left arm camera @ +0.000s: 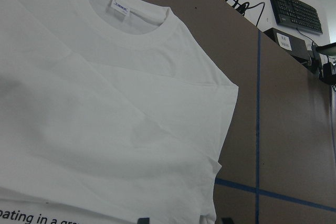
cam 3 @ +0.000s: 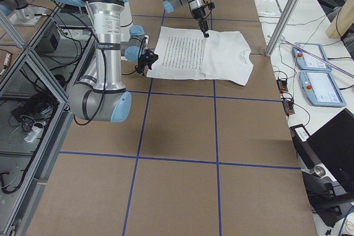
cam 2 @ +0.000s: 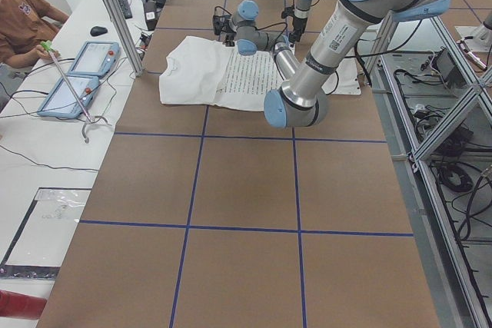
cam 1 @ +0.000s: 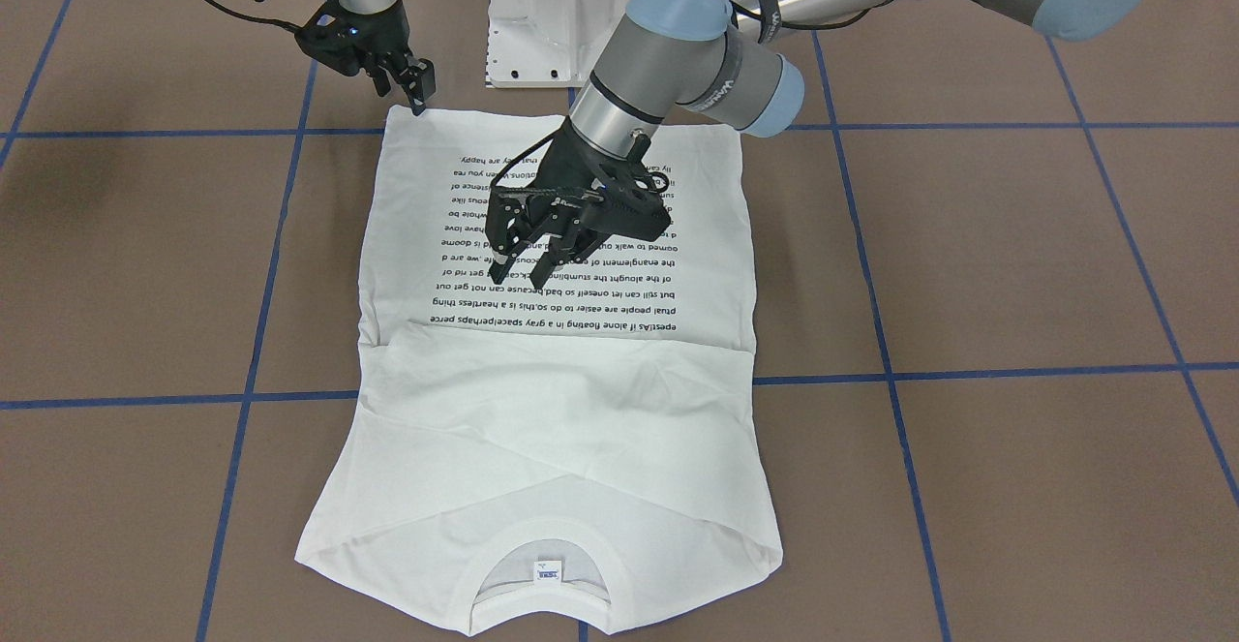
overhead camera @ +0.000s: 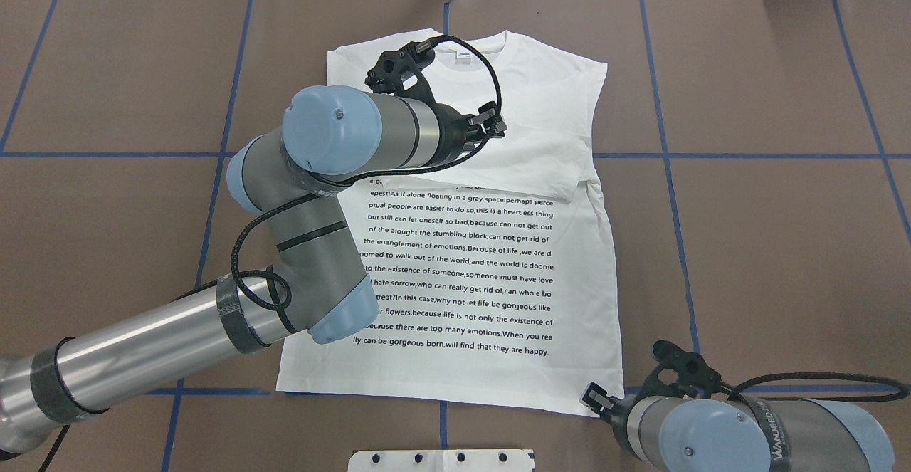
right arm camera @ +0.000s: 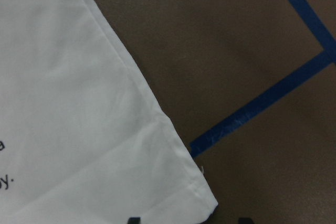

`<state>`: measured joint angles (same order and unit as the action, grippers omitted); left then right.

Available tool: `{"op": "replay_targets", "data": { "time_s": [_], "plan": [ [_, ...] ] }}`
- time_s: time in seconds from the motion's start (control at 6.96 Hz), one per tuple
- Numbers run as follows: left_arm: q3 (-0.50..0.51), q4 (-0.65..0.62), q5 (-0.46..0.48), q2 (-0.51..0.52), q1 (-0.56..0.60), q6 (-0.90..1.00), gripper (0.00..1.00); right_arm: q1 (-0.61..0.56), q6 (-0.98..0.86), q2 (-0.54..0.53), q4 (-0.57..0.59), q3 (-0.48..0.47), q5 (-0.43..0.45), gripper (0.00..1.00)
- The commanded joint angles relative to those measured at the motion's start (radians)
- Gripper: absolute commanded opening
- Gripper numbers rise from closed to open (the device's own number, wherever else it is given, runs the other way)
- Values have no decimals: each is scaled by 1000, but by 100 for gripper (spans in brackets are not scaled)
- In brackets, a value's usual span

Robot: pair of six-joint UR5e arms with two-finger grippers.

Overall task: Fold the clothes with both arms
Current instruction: 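Release the sleeve with the left gripper while the right gripper moves to the hem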

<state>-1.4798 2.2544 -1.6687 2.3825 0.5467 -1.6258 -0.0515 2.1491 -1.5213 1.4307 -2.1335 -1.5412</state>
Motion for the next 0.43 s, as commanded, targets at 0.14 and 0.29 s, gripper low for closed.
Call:
{"op": "replay_targets", "data": {
  "time_s": [0.14,0.29],
  "plan": [
    [0,1,1,-9,1,1,54,-2,0,-3,2,4,1,39],
    [-2,1,1,-14,-1,1,54,-2,0,-2,2,7,1,38]
  ]
}}
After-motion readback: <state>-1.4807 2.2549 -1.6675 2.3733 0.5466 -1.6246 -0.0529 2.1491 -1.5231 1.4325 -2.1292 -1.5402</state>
